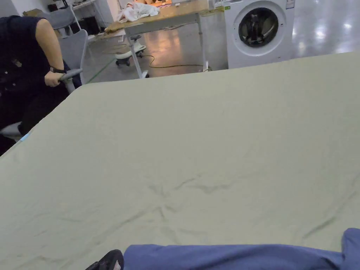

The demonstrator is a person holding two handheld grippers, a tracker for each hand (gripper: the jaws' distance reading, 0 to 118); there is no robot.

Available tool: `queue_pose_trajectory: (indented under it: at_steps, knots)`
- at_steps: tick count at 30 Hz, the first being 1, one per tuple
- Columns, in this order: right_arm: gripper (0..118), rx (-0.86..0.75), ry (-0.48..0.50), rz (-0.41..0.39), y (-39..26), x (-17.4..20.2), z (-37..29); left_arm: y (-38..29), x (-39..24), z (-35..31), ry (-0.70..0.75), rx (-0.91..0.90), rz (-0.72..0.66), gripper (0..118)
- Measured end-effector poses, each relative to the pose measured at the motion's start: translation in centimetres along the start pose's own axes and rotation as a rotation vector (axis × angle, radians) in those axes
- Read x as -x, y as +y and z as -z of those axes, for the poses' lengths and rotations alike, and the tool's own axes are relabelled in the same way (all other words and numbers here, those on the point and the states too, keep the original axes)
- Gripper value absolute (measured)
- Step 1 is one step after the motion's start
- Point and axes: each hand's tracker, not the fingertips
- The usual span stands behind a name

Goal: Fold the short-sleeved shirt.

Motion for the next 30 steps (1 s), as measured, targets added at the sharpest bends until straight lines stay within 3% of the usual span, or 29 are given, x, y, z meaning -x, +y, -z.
queue_pose_trajectory:
  at_steps: [3,8,9,11,12,13,14,15,21,23,25,27,30]
  knots:
    - [0,0.012,-0.039,-0.015,-0.4,0.5,0.0,0.2,0.5,0.2,-0.027,0.038,-0.021,0]
    - [0,0.02,-0.03,-0.006,-0.7,0.2,-0.7,0.1,3.7,1.3,0.013,0.082,-0.237,2]
    - [0,0.019,-0.029,-0.011,-0.7,0.2,-1.0,0.0,4.7,1.8,-0.014,0.103,-0.276,12]
    - [0,0.021,-0.028,-0.015,-1.0,0.1,-1.4,-0.6,6.6,2.6,-0.054,0.123,-0.387,23]
    - [0,0.024,-0.025,-0.015,-1.0,0.0,-1.6,-1.2,7.6,3.2,-0.082,0.121,-0.447,38]
    - [0,0.029,-0.024,-0.013,-1.0,-0.1,-1.8,-1.6,8.8,4.2,-0.129,0.167,-0.509,71]
    - [0,0.032,-0.025,-0.011,-1.1,-0.1,-1.9,-2.2,9.9,5.2,-0.145,0.198,-0.584,88]
    - [0,0.034,-0.025,-0.006,-2.1,-1.2,-2.1,-2.8,10.8,6.1,-0.173,0.23,-0.649,94]
    - [0,0.044,-0.008,0.022,-2.6,-2.3,-2.9,-7.3,14.4,11.9,-0.286,0.282,-0.936,95]
    - [0,0.047,-0.009,0.025,-2.7,-2.3,-3.0,-8.4,14.2,13.2,-0.338,0.276,-1.018,89]
    - [0,0.049,-0.017,0.019,-2.8,-2.3,-3.2,-7.7,11.5,12.8,-0.372,0.252,-1.072,68]
    - [0,0.051,-0.023,0.018,-2.9,-2.4,-3.3,-7.7,10.3,13.8,-0.345,0.299,-1.021,55]
    - [0,0.055,-0.021,0.031,-3.1,-2.8,-3.3,-7.8,9.3,14.5,-0.341,0.326,-0.982,20]
